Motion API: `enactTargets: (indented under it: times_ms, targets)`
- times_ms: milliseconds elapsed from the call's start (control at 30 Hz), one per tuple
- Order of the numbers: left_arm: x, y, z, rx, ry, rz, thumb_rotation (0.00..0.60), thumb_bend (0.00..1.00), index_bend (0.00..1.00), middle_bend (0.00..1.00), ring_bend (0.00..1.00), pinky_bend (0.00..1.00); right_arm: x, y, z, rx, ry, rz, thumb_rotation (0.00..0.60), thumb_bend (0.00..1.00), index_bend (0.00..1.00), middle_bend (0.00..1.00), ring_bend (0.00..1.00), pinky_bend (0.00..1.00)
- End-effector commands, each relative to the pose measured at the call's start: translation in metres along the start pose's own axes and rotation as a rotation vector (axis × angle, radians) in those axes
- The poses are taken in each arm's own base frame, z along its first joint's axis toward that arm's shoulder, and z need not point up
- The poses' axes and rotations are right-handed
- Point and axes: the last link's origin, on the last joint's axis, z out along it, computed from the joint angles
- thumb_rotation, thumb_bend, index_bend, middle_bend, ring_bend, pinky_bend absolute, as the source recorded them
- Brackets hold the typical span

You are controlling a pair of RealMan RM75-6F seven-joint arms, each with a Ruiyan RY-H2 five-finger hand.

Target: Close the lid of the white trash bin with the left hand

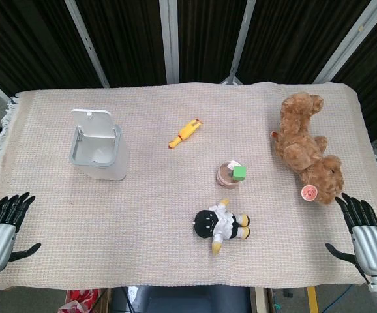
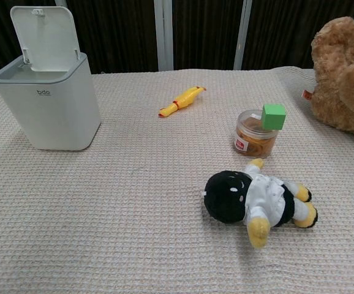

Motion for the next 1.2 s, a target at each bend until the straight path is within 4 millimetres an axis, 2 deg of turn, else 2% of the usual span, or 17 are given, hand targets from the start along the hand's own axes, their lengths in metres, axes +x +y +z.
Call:
enactTargets:
  times_ms: [33, 300, 433, 533, 567, 633, 667, 700, 800, 867, 1000, 1200]
  targets:
    - [0.0, 0.0, 0.0, -0.001, 0.0, 0.001, 0.6, 0.08, 0.0, 0.0, 0.0, 0.0, 0.0, 0.0, 0.0, -0.001, 0.0, 0.001, 0.6, 0.19, 0.0, 0.0, 0.0, 0.0]
    - [0.0, 0.0, 0.001, 0.001, -0.002, 0.002, 0.6, 0.09, 0.0, 0.0, 0.0, 0.0, 0.0, 0.0, 0.0, -0.004, 0.001, 0.007, 0.6, 0.19, 0.0, 0.0, 0.0, 0.0]
    - [0.008, -0.001, 0.01, 0.007, 0.021, 0.005, 0.6, 0.1, 0.0, 0.0, 0.0, 0.0, 0.0, 0.0, 0.001, -0.007, -0.001, 0.009, 0.6, 0.19, 0.0, 0.0, 0.0, 0.0]
    - [0.022, -0.001, 0.023, 0.015, 0.064, 0.009, 0.6, 0.15, 0.0, 0.01, 0.01, 0.14, 0.0, 0.0, 0.001, -0.005, 0.003, 0.013, 0.6, 0.19, 0.0, 0.0, 0.0, 0.0]
    - [0.026, -0.001, 0.028, 0.016, 0.079, 0.014, 0.6, 0.17, 0.0, 0.06, 0.06, 0.24, 0.0, 0.0, 0.002, -0.005, 0.004, 0.015, 0.6, 0.19, 0.0, 0.0, 0.0, 0.0]
    - [0.037, 0.0, 0.041, 0.017, 0.114, 0.029, 0.6, 0.23, 0.0, 0.24, 0.25, 0.44, 0.0, -0.001, 0.002, -0.004, 0.005, 0.017, 0.6, 0.19, 0.0, 0.0, 0.0, 0.0]
    - [0.055, 0.005, 0.063, 0.01, 0.172, 0.044, 0.6, 0.26, 0.0, 0.38, 0.38, 0.54, 0.0, -0.001, 0.003, -0.004, 0.004, 0.022, 0.6, 0.19, 0.0, 0.0, 0.0, 0.0]
    - [0.065, 0.008, 0.08, 0.016, 0.175, 0.047, 0.6, 0.29, 0.0, 0.5, 0.49, 0.62, -0.001, -0.001, 0.003, -0.005, 0.003, 0.024, 0.6, 0.19, 0.0, 0.0, 0.0, 0.0]
    - [0.085, 0.021, 0.109, 0.022, 0.168, 0.051, 0.6, 0.32, 0.0, 0.68, 0.66, 0.78, -0.001, -0.001, 0.004, -0.012, 0.003, 0.03, 0.6, 0.19, 0.0, 0.0, 0.0, 0.0]
    - [0.097, 0.032, 0.126, 0.019, 0.162, 0.035, 0.6, 0.35, 0.0, 0.75, 0.72, 0.84, 0.0, 0.0, 0.005, -0.019, 0.003, 0.034, 0.6, 0.19, 0.0, 0.0, 0.0, 0.0]
    - [0.112, 0.048, 0.152, 0.02, 0.132, 0.0, 0.6, 0.46, 0.0, 0.9, 0.85, 0.96, 0.0, 0.0, 0.005, -0.028, 0.003, 0.042, 0.6, 0.19, 0.0, 0.0, 0.0, 0.0]
    - [0.122, 0.067, 0.186, 0.03, 0.036, -0.054, 0.6, 0.58, 0.0, 0.97, 0.91, 1.0, 0.001, 0.001, 0.005, -0.031, 0.001, 0.049, 0.6, 0.19, 0.0, 0.0, 0.0, 0.0]
